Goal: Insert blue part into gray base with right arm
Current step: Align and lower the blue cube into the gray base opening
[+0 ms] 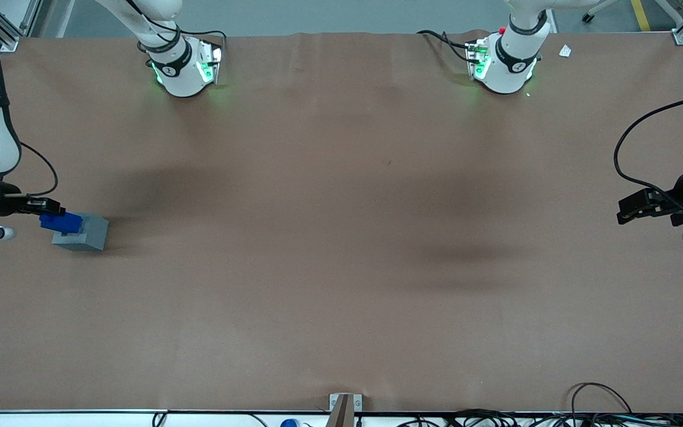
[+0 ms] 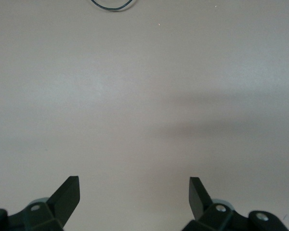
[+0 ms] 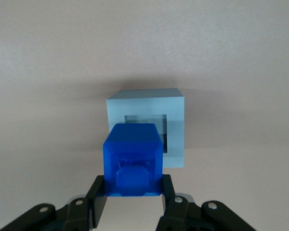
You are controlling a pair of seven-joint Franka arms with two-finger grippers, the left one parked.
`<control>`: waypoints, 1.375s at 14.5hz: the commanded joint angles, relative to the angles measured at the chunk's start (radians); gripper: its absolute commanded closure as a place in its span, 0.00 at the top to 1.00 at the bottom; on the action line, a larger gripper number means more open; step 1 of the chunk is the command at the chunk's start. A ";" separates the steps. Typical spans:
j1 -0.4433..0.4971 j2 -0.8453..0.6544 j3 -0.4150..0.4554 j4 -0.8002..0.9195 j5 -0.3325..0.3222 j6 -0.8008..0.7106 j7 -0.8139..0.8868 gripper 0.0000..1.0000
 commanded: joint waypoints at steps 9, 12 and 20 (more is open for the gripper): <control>-0.024 0.021 0.014 -0.018 -0.051 0.045 -0.027 0.05; -0.030 0.035 0.014 -0.017 -0.053 0.069 -0.042 0.05; -0.032 0.061 0.014 -0.009 -0.065 0.108 -0.051 0.06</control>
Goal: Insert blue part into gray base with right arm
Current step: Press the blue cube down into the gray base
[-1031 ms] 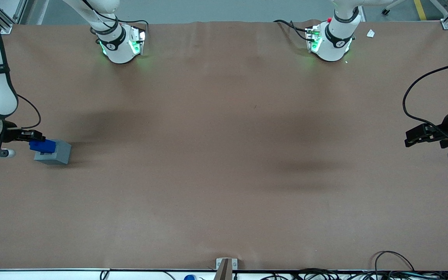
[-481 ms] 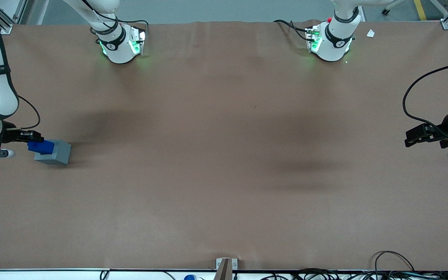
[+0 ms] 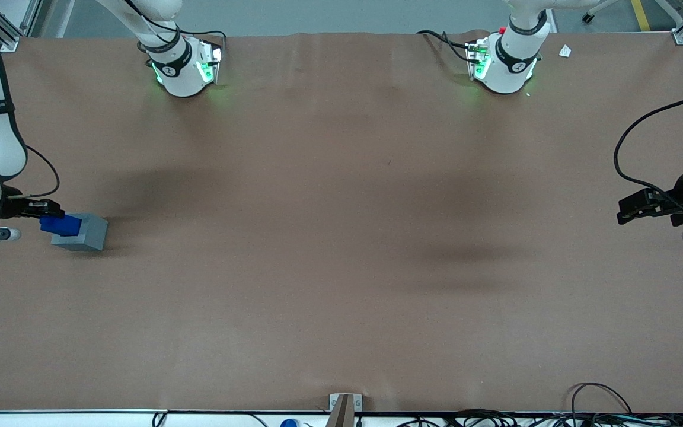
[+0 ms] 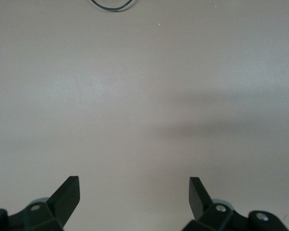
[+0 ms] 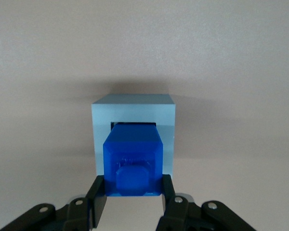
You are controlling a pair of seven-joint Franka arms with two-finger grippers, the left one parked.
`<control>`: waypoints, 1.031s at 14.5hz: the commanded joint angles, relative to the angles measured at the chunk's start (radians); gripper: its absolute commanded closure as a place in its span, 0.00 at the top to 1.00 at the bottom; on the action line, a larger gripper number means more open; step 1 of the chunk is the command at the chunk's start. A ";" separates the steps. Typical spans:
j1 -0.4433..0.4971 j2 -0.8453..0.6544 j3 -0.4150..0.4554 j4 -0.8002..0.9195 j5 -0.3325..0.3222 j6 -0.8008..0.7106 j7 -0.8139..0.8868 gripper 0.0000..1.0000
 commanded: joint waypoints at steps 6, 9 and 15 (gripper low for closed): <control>-0.013 0.026 0.014 0.001 -0.027 0.024 -0.001 1.00; -0.010 0.015 0.016 0.021 -0.023 -0.024 0.005 1.00; 0.042 -0.066 0.025 0.132 0.011 -0.222 0.099 1.00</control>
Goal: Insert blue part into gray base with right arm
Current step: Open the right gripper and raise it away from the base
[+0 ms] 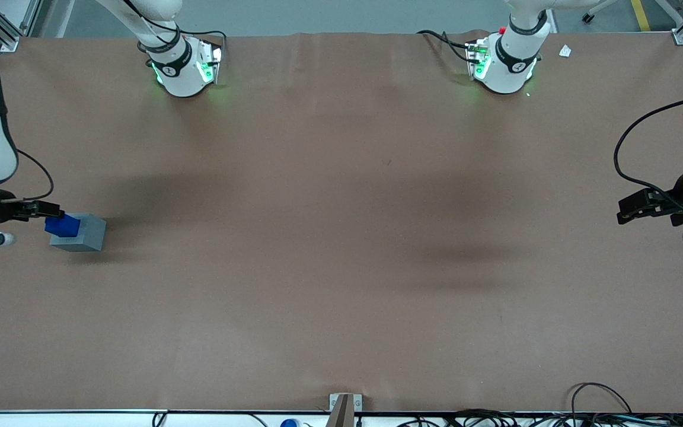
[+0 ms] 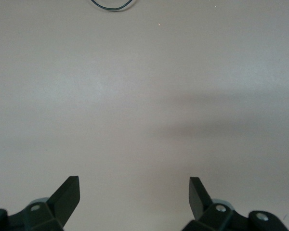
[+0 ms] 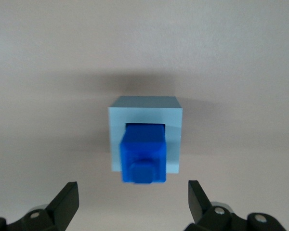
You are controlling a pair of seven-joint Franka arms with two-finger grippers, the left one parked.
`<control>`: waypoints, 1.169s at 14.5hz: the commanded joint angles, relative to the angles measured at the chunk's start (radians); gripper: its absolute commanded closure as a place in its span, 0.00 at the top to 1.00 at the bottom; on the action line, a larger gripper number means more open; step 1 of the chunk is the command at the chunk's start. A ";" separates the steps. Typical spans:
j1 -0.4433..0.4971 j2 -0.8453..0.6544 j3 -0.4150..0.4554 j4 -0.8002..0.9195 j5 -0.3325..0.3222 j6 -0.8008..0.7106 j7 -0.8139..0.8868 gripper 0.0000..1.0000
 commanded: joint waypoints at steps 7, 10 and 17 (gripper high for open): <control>0.133 -0.243 0.003 0.003 0.034 -0.200 0.281 1.00; 0.178 -0.326 0.004 0.008 0.033 -0.237 0.296 1.00; 0.316 -0.443 0.004 0.008 0.034 -0.261 0.379 1.00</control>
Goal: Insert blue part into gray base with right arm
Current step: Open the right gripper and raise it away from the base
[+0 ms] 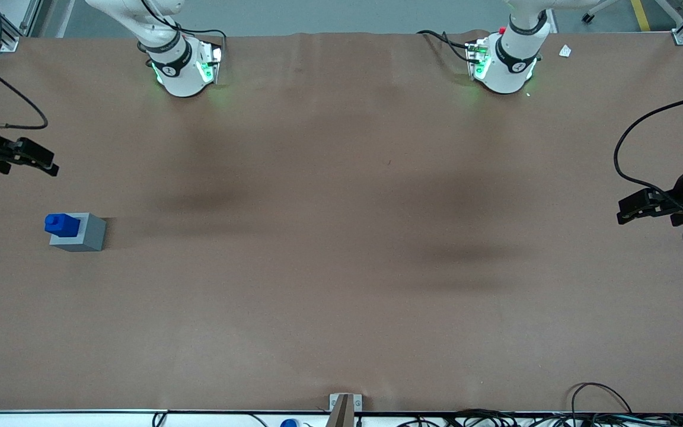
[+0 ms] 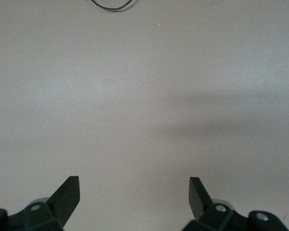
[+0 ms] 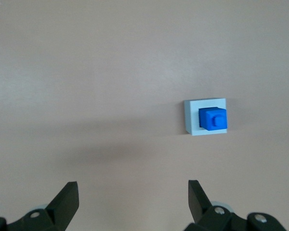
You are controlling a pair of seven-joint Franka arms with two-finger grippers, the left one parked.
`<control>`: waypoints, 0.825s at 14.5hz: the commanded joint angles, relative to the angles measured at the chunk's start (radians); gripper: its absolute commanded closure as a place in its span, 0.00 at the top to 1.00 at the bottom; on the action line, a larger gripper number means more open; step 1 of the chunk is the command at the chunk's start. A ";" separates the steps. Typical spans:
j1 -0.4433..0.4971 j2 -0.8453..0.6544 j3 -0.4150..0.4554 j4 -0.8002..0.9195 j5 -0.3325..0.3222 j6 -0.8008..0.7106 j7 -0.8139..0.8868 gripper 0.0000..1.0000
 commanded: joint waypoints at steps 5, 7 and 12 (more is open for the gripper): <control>0.135 -0.037 -0.006 0.060 0.012 -0.119 0.171 1.00; 0.140 -0.037 -0.008 0.085 0.010 -0.133 0.167 1.00; 0.120 -0.032 -0.017 0.154 0.010 -0.176 0.099 1.00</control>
